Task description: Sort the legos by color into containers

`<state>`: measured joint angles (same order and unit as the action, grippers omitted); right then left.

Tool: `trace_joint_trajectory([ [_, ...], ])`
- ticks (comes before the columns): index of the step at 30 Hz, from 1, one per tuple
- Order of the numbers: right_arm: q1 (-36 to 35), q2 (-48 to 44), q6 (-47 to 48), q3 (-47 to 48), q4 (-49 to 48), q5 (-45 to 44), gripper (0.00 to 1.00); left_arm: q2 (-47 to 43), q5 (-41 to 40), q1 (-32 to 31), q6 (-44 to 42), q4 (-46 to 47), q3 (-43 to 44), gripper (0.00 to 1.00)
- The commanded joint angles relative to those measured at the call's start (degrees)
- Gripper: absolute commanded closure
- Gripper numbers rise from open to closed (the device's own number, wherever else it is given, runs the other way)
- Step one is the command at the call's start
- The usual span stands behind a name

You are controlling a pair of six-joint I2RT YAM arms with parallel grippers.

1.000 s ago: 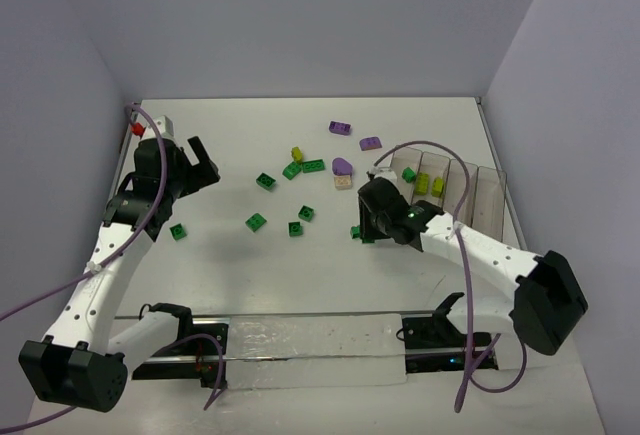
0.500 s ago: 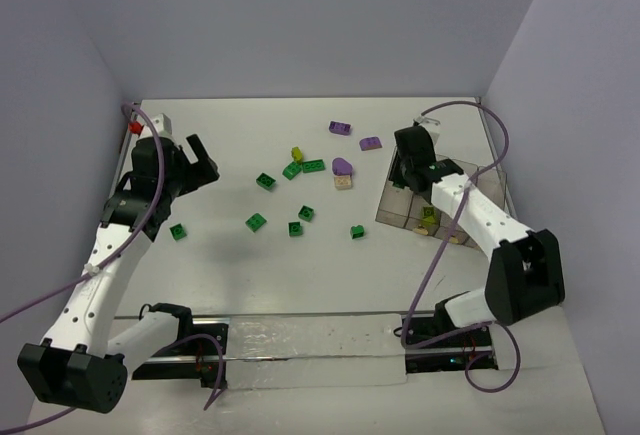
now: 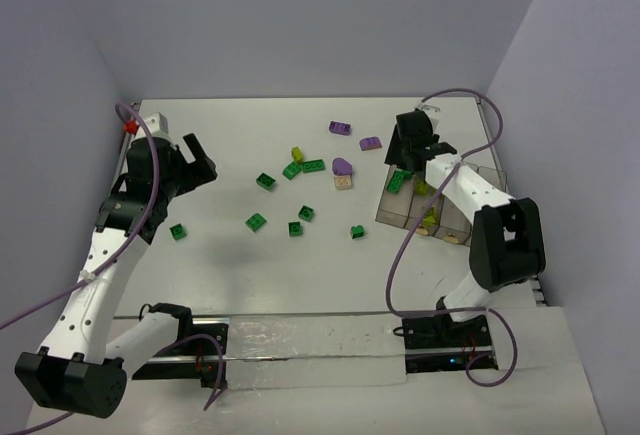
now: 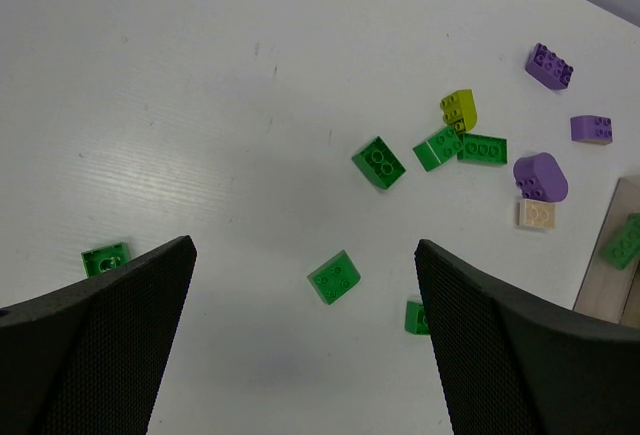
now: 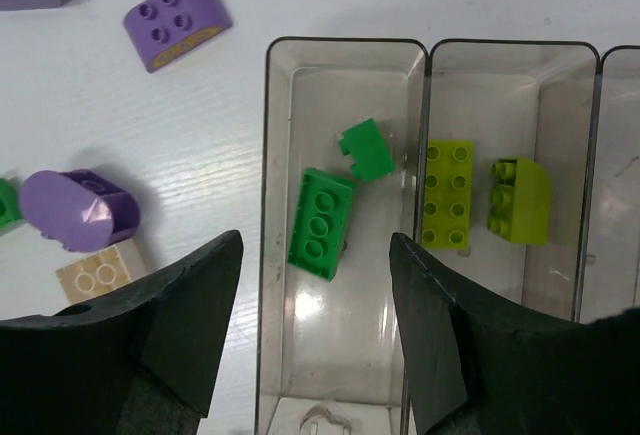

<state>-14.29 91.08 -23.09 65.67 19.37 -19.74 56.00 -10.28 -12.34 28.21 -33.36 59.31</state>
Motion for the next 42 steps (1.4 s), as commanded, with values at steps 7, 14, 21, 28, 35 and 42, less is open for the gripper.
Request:
trace_joint_trajectory([
  [7, -17.7, -15.5, -4.3, -13.2, 1.6, -0.7, 0.34, 0.1, 0.0, -0.3, 0.4, 1.4, 1.2, 0.01],
  [14, -26.5, -16.8, -9.3, -20.8, 1.9, 1.2, 0.24, 0.4, -0.1, -0.4, 0.3, 1.9, 1.1, 0.01],
  [21, -27.5, -12.7, -9.7, -23.3, -1.1, 2.4, 0.21, 0.7, 0.5, -0.4, 0.7, 2.0, 1.0, 0.01],
  [28, -27.4, -5.8, -7.3, -20.1, -4.1, 2.2, 0.21, 0.3, 0.1, -0.4, 0.5, 1.5, 1.2, 0.01],
  [35, -27.4, -3.2, -6.7, -19.4, -6.4, 2.0, 0.37, 0.2, -0.2, -0.4, 0.3, 1.5, 1.2, 0.01],
  [42, -27.5, -6.4, -6.0, -18.9, -5.6, 2.1, 0.71, 0.4, -0.2, -0.4, 0.3, 1.5, 1.1, 0.01],
])
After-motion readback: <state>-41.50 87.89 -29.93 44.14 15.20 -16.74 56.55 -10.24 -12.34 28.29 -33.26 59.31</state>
